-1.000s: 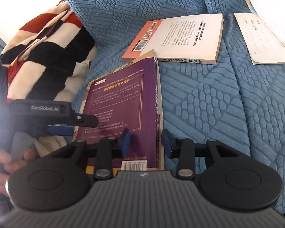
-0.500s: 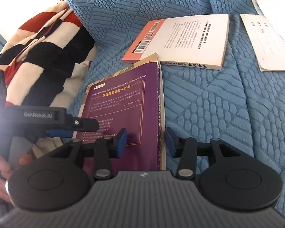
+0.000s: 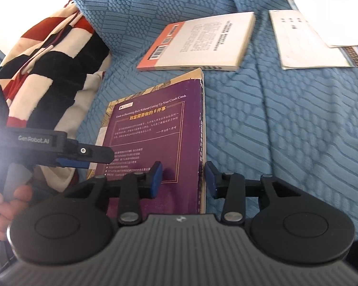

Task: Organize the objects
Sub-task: 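Raise the left gripper up and away from the stacked books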

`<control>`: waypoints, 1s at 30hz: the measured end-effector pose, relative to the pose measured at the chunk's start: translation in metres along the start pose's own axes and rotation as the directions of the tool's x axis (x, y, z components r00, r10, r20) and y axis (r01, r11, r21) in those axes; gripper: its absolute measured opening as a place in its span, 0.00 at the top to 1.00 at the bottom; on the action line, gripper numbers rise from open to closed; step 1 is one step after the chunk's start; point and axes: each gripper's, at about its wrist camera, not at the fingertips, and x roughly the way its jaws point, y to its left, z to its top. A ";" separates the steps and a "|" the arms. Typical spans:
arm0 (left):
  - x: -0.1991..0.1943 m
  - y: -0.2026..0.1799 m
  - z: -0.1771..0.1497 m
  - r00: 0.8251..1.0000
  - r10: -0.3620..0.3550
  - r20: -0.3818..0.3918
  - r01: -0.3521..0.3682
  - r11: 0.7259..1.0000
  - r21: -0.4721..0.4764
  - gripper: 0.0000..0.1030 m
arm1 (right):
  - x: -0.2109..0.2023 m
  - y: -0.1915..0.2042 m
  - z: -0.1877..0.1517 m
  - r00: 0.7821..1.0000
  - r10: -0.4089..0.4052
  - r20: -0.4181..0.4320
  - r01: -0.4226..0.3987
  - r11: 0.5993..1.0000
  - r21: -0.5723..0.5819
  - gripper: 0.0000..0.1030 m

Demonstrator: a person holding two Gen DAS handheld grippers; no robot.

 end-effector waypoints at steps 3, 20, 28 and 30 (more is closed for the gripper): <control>0.002 -0.012 -0.005 1.000 -0.019 -0.018 0.019 1.000 -0.006 0.17 | -0.009 -0.010 -0.002 1.000 -0.013 0.007 0.013 1.000 0.015 0.59; 0.023 -0.067 -0.009 0.997 -0.055 -0.048 0.057 0.997 0.045 0.18 | -0.040 -0.060 -0.009 0.994 -0.086 0.068 0.078 0.991 0.109 0.60; 0.008 -0.059 -0.002 0.997 -0.078 -0.014 0.078 0.997 -0.015 0.21 | -0.055 -0.054 -0.001 0.991 -0.109 0.083 0.102 0.991 0.090 0.61; -0.005 -0.062 -0.001 0.996 -0.090 0.018 0.090 0.996 -0.002 0.21 | -0.062 -0.049 0.002 0.989 -0.117 0.091 0.111 0.992 0.067 0.61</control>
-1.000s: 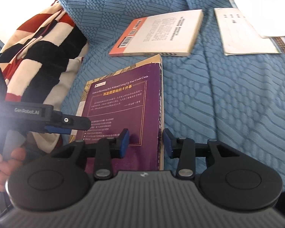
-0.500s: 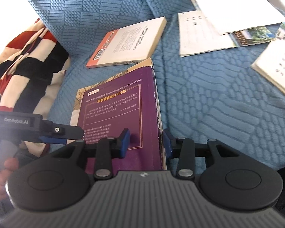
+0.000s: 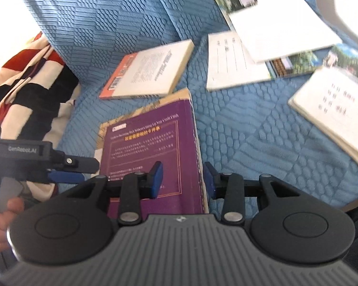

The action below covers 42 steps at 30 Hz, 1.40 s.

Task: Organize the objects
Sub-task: 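Raise the left gripper up and away from the stacked books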

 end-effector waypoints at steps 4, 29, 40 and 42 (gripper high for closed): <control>-0.033 -0.018 -0.001 0.996 -0.022 0.088 0.018 0.999 0.044 0.21 | -0.024 0.010 0.011 0.999 0.001 0.036 0.000 0.999 -0.047 0.60; -0.173 -0.078 -0.086 0.903 -0.089 0.421 0.048 0.993 0.106 0.17 | -0.184 0.040 0.005 0.963 0.088 0.256 -0.042 0.983 -0.179 0.54; -0.203 -0.091 -0.103 0.871 -0.090 0.482 0.026 0.990 0.139 0.01 | -0.189 0.042 0.002 0.969 0.060 0.241 -0.017 0.984 -0.178 0.13; -0.206 -0.096 -0.104 0.868 -0.084 0.489 0.011 0.988 0.151 0.01 | -0.190 0.042 0.002 0.970 0.056 0.235 -0.017 0.986 -0.168 0.07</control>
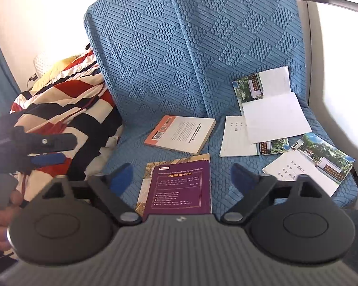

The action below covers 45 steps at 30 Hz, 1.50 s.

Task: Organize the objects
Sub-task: 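Raise the left gripper up and away from the stacked books, then move the left gripper down to the white book with orange band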

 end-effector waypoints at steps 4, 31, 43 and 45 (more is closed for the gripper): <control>-0.003 -0.007 -0.001 1.000 0.029 0.011 -0.029 0.999 0.027 0.01 | -0.005 0.002 0.001 1.000 -0.019 0.000 0.019 1.000 -0.007 0.07; 0.091 0.038 0.008 0.992 0.120 0.037 -0.119 0.993 -0.006 0.01 | 0.089 -0.001 0.001 0.999 -0.033 -0.014 0.033 0.999 -0.021 0.07; 0.162 0.064 0.015 0.996 0.085 -0.012 -0.085 0.993 -0.084 0.01 | 0.140 -0.023 0.002 1.000 -0.015 -0.013 0.017 0.996 0.083 0.07; 0.173 0.066 0.018 0.995 0.094 -0.032 -0.096 0.993 -0.072 0.01 | 0.147 -0.025 0.003 1.000 -0.012 -0.021 0.013 0.996 0.089 0.07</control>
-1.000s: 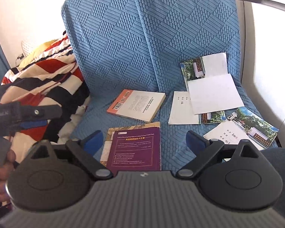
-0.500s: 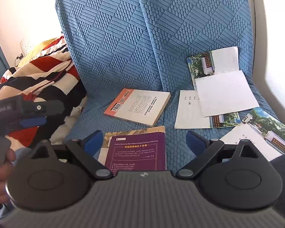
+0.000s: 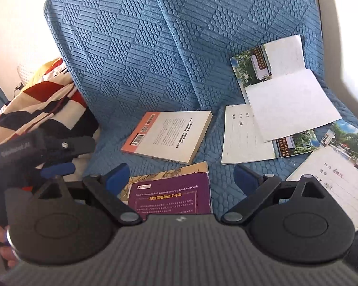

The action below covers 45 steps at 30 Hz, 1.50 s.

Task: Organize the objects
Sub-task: 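Move the left gripper down to the white book with orange band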

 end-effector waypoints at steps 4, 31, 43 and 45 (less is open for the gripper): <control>0.023 0.006 0.011 1.000 0.011 -0.025 -0.011 1.000 -0.026 0.01 | 0.014 -0.007 0.007 1.000 0.005 -0.014 -0.005 1.000 0.018 0.07; 0.151 0.103 0.037 0.966 -0.081 -0.245 -0.066 0.842 -0.536 0.29 | 0.174 -0.046 0.041 0.941 0.171 -0.293 -0.036 0.908 0.416 0.30; 0.178 0.103 0.028 0.964 -0.093 -0.250 -0.062 0.834 -0.548 0.33 | 0.204 -0.039 0.039 0.938 0.138 -0.318 0.012 0.904 0.427 0.52; 0.179 0.102 0.028 0.965 -0.092 -0.246 -0.062 0.830 -0.555 0.36 | 0.204 -0.039 0.039 0.939 0.119 -0.323 0.029 0.907 0.420 0.62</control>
